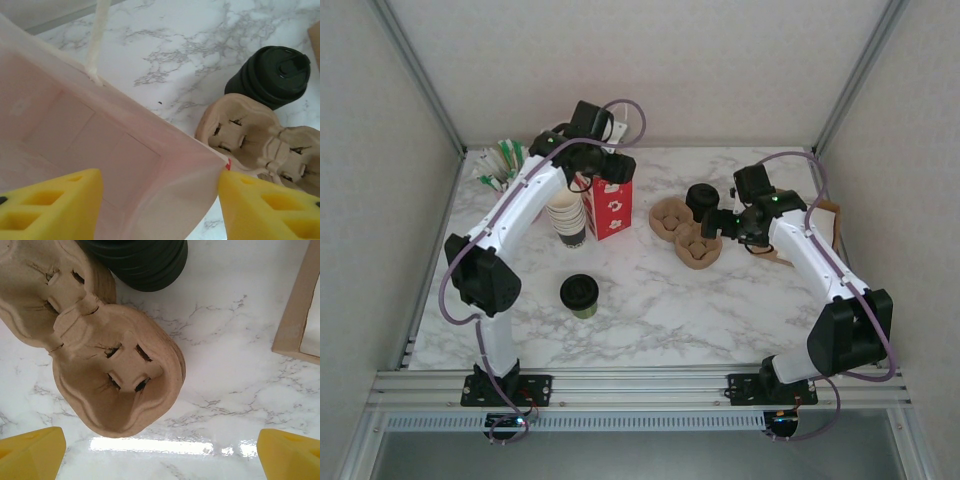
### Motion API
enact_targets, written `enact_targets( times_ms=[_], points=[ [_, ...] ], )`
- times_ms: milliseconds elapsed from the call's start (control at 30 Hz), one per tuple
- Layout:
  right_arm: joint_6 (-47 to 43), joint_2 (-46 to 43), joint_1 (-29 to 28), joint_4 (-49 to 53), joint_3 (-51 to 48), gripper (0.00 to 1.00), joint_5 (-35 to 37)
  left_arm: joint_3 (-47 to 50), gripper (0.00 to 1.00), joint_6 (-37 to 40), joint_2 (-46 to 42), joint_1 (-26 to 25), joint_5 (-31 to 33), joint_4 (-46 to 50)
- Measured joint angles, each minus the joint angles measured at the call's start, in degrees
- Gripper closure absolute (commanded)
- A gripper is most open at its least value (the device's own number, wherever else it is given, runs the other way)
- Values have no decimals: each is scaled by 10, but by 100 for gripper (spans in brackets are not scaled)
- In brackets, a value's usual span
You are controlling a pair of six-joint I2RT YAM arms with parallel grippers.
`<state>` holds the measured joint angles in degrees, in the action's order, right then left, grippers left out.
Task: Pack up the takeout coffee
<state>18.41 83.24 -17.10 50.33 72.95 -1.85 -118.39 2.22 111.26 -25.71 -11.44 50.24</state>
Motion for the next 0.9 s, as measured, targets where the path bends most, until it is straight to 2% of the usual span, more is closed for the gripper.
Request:
enact_targets(
  times_ms=[133,300,400,667,900],
  points=[
    [0,0,0,-2,0,1,-5,0,42,7,0,0,-9,2],
    [0,0,0,-2,0,1,-12,0,27,10,-1,0,-11,4],
    [0,0,0,-2,0,1,-14,0,22,11,-4,0,-12,6],
    [0,0,0,-2,0,1,-15,5,16,13,-24,0,-30,10],
    [0,0,0,-2,0,1,-15,20,19,17,-41,0,-30,10]
  ],
)
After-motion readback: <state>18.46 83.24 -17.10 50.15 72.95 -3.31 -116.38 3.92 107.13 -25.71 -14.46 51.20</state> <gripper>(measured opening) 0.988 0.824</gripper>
